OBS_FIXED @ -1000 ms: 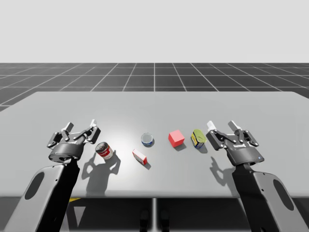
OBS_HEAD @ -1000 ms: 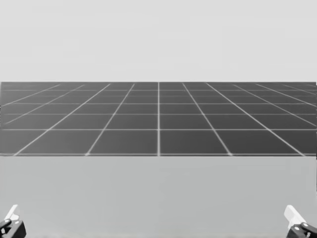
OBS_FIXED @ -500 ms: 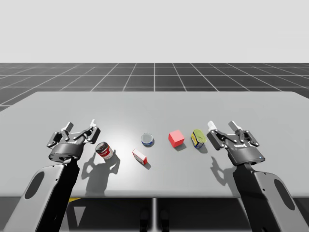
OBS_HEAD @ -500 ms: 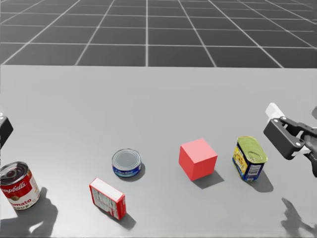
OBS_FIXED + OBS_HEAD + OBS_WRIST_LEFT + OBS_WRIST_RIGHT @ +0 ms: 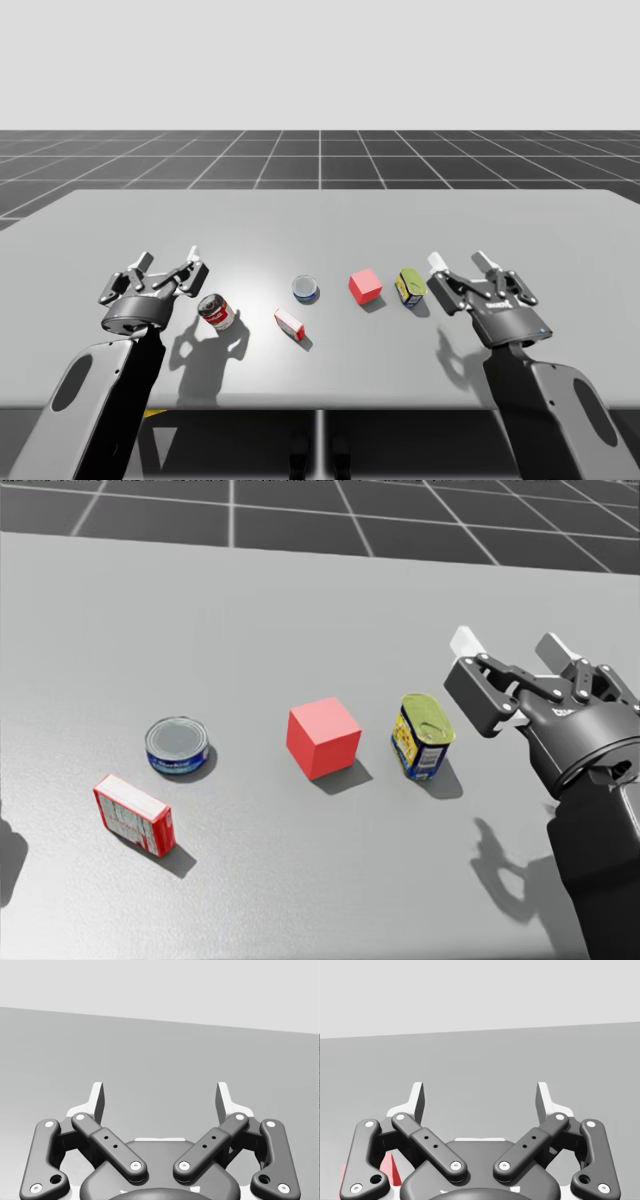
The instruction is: Find the red cube and pick it up.
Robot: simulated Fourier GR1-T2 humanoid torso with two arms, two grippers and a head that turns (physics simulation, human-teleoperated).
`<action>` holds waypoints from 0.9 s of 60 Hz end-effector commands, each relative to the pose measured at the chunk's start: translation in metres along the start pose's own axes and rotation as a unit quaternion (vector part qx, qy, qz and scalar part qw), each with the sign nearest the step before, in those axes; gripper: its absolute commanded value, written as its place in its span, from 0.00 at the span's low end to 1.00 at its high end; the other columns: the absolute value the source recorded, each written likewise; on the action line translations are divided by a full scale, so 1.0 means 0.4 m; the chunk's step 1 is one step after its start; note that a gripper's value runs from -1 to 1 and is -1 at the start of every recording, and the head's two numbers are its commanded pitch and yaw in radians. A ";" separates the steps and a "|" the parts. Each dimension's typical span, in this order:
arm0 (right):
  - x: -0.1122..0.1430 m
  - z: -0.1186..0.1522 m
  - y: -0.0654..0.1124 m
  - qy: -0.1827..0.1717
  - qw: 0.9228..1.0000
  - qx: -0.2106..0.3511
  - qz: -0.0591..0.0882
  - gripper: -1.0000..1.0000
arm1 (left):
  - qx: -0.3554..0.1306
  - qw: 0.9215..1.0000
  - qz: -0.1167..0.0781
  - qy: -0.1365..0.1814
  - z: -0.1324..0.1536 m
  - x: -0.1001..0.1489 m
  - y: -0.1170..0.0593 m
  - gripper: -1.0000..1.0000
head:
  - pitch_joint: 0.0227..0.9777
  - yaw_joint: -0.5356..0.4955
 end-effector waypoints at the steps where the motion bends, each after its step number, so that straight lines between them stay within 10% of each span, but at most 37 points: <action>1: 0.019 0.032 0.045 0.001 1.000 0.012 -0.006 0.00 | -0.001 1.000 0.003 -0.001 -0.001 0.001 0.000 0.00 | 0.78 0.34; 16: 0.032 0.131 0.128 0.034 0.997 0.063 -0.012 0.00 | -0.006 1.000 -0.002 0.000 0.004 0.000 -0.008 0.00 | 0.78 0.34; 34: -0.086 0.176 0.176 0.061 0.993 0.086 -0.052 0.00 | -0.005 1.000 -0.007 -0.002 0.004 -0.003 -0.011 0.00 | 0.79 0.33; 54: -0.216 0.134 0.212 0.076 0.993 0.086 -0.036 0.00 | -0.006 1.000 -0.011 -0.004 0.006 -0.004 -0.014 0.00 | 0.80 0.34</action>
